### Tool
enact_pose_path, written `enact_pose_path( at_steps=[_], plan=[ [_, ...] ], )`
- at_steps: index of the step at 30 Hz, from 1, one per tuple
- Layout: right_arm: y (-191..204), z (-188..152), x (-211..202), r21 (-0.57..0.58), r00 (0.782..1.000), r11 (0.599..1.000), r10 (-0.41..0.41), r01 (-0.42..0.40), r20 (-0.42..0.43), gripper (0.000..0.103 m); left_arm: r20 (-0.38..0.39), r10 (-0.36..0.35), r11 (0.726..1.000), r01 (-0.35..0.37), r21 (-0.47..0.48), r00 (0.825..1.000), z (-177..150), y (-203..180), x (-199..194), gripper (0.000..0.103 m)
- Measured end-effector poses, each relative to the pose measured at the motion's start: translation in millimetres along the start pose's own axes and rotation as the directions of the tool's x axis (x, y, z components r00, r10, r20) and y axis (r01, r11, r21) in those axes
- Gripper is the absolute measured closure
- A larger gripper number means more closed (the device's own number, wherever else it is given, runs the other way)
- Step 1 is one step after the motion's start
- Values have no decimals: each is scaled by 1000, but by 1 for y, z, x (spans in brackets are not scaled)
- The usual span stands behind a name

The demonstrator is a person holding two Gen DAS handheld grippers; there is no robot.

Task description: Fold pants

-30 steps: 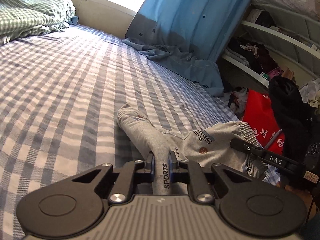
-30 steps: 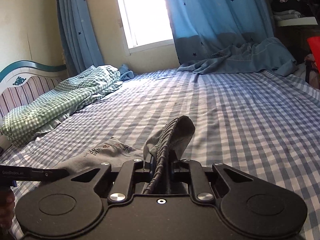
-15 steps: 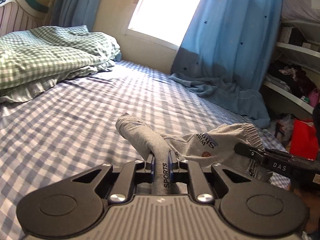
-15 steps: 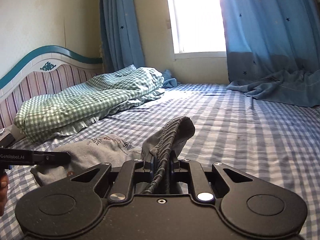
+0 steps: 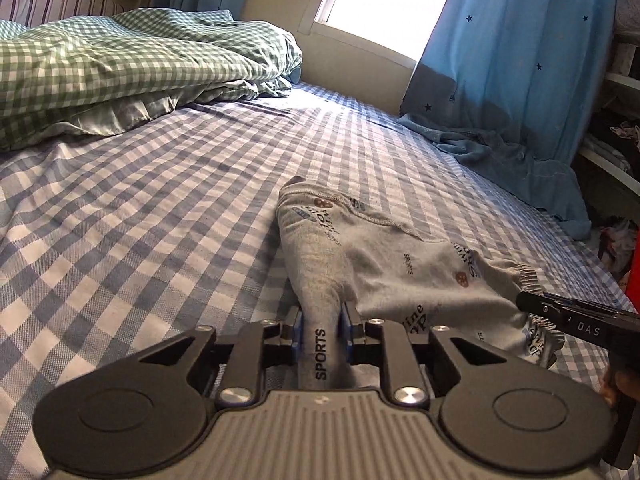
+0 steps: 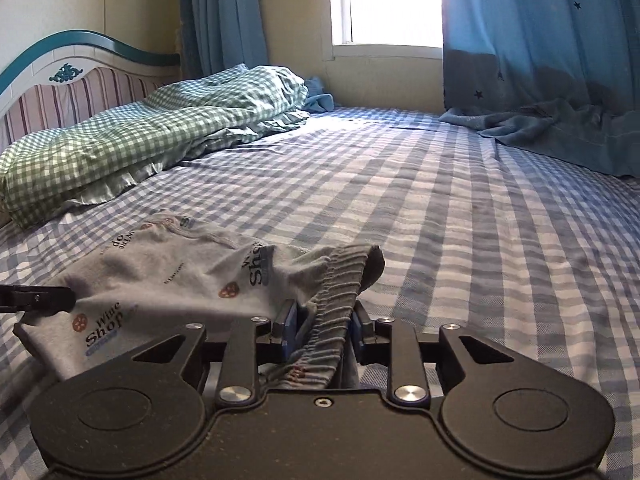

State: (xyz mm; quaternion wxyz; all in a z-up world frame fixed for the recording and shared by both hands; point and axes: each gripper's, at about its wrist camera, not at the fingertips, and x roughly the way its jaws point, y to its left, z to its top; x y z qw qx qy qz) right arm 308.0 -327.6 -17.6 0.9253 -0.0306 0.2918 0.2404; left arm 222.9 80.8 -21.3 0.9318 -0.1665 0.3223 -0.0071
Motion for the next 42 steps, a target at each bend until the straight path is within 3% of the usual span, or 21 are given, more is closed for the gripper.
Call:
enact_pose_path(
  at_steps=[2,3,6,9,13,19,29,42],
  plan=[
    [-7,-6,-5,14,1000,1000,-14,14,-8,56,-13,13,1000,-13,-1,1000,-3,1,0,73],
    [-9,-9,-8,22,1000,1000,-21,21,-11,46,-16,18,1000,-18,2,1000,-4,1,-2,64],
    [-16,-17,-21,48,999,998,-30,31,-10,31,-15,46,999,-46,18,999,-11,-2,-10,41],
    [-17,-23,-38,60,999,998,-32,32,13,15,-6,63,997,-62,43,998,-15,-9,-22,29],
    [-12,-29,-63,60,998,998,-33,30,54,4,31,63,996,-65,61,998,-18,-19,-42,7],
    [2,-34,-106,59,988,998,-36,27,147,1,80,60,994,-67,91,995,-25,-36,-75,0],
    [32,-56,-172,41,958,998,-63,53,281,1,142,72,988,-90,128,987,-54,-55,-119,0],
    [67,-101,-204,45,953,994,-111,103,282,1,135,122,978,-143,151,983,-87,-52,-138,0]
  ],
)
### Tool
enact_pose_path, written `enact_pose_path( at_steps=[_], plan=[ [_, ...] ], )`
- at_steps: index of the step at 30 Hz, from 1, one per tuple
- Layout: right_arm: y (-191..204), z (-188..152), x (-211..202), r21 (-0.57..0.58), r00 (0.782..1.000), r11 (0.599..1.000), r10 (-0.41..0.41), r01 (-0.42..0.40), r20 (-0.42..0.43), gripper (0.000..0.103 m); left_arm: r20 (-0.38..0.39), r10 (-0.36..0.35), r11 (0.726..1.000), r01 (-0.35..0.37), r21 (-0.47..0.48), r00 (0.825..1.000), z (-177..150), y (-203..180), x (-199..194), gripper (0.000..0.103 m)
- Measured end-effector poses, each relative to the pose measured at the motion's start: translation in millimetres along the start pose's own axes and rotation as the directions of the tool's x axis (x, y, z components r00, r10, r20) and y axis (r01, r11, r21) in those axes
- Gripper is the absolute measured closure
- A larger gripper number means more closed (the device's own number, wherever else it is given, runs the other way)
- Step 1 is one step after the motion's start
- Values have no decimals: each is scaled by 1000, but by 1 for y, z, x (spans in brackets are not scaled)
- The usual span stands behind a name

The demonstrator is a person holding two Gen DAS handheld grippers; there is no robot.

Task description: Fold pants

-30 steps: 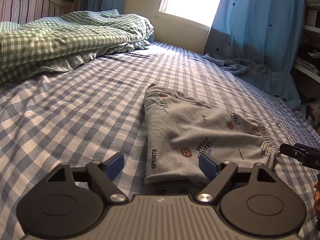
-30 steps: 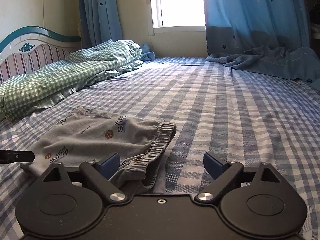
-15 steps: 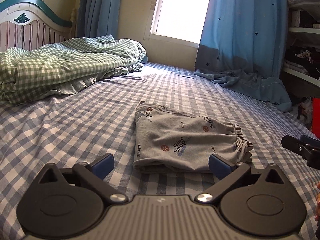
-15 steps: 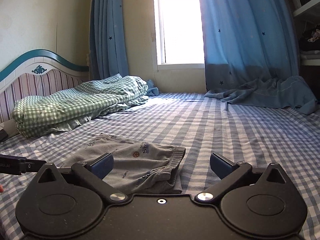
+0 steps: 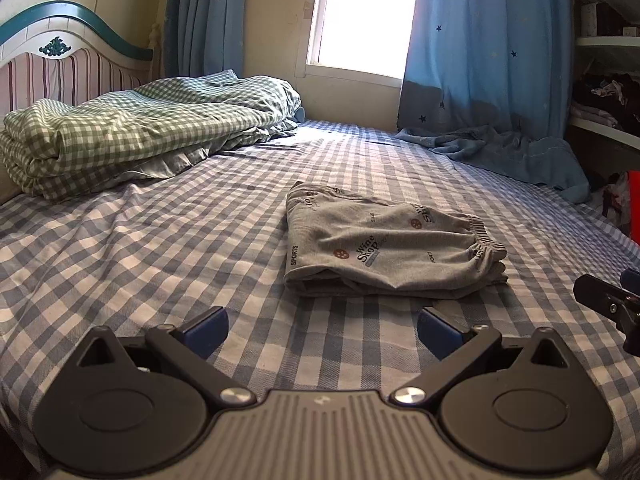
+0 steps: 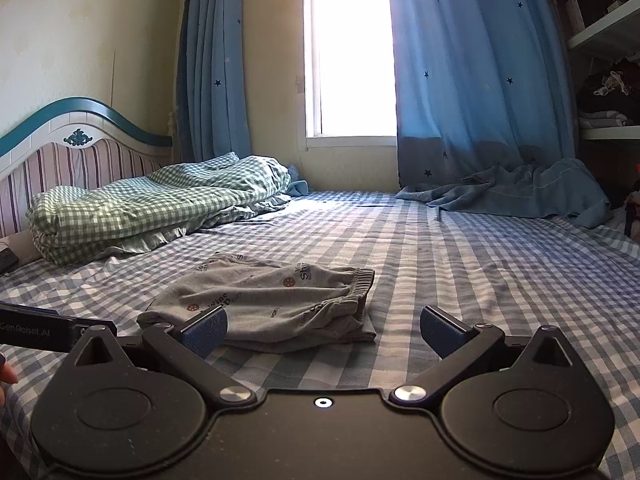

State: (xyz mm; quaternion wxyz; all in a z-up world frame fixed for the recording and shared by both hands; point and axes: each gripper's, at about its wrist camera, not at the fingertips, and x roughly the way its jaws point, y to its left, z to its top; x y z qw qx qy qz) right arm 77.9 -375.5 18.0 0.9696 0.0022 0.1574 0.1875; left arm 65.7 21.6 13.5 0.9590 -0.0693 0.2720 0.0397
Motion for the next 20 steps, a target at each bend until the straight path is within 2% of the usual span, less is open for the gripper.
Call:
enact_pose_path(
  at_steps=[7,13,20],
  plan=[
    [8,-5,-13,-15,1000,1000,-17,17,21,1,9,11,1000,-11,-1,1000,-9,3,-8,0],
    [8,-11,-12,-17,1000,1000,-23,23,0,1,3,16,1000,-16,-7,1000,-12,3,-8,0],
    [8,-14,-11,-24,1000,999,-23,23,-10,1,53,43,997,-46,56,998,-13,-3,-11,0]
  ],
)
